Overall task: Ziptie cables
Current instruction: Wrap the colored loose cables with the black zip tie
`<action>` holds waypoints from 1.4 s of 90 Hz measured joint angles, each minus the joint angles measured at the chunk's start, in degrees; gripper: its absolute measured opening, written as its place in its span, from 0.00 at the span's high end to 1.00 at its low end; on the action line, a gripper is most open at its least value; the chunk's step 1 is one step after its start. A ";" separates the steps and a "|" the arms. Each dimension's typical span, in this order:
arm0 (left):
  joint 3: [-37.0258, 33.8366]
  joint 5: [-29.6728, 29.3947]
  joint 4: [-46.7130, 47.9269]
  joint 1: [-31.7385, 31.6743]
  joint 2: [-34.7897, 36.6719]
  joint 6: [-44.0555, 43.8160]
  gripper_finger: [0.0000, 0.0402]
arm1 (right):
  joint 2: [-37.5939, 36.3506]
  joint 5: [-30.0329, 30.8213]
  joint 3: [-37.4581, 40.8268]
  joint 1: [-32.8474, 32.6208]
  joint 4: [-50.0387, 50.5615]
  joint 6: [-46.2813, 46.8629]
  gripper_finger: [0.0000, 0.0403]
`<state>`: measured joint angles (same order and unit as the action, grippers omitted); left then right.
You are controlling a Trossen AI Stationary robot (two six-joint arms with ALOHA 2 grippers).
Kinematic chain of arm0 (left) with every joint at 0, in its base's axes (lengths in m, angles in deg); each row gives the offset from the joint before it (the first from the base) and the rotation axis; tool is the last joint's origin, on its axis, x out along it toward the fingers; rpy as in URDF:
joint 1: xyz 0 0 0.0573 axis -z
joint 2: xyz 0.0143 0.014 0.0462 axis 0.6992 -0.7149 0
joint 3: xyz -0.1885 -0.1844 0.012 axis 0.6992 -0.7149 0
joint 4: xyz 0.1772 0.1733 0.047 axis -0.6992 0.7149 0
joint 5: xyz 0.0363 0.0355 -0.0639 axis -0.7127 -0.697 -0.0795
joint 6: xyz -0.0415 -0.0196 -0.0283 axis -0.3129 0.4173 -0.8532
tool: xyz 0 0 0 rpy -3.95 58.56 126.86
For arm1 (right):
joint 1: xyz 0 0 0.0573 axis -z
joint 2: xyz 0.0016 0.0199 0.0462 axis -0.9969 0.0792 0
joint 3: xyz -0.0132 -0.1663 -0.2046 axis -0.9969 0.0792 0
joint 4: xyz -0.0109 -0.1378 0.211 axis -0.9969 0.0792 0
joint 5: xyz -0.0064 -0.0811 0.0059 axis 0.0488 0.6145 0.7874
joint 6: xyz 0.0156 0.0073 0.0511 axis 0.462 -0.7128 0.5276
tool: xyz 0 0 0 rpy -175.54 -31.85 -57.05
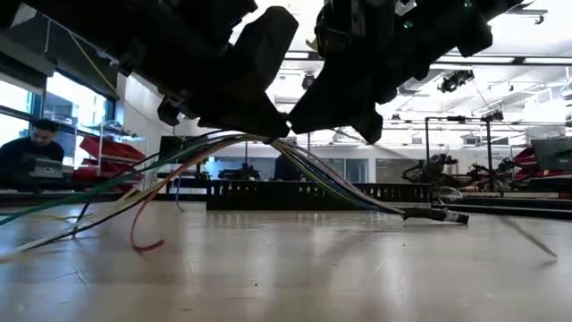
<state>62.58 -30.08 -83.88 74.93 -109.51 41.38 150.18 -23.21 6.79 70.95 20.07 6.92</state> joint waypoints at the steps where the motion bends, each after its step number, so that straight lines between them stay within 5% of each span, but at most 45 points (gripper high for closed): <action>1: 0.00 0.05 0.00 0.00 0.00 0.00 1.00 | -0.01 0.00 -0.01 0.00 0.11 -0.12 0.97; 70: -4.02 -0.52 0.57 1.89 0.07 -12.45 1.00 | 3.38 3.87 0.09 -16.13 12.28 11.79 1.00; 102: 1.00 8.23 -0.13 2.91 0.44 5.31 0.98 | 3.36 5.14 -0.17 -13.77 11.15 11.70 1.00; 126: 1.68 19.42 1.71 2.80 0.46 8.64 0.76 | 3.36 5.21 -0.20 -13.23 11.06 8.25 0.93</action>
<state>64.26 -10.66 -82.17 77.73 -109.05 50.02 153.53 -18.00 6.60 57.72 31.13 15.17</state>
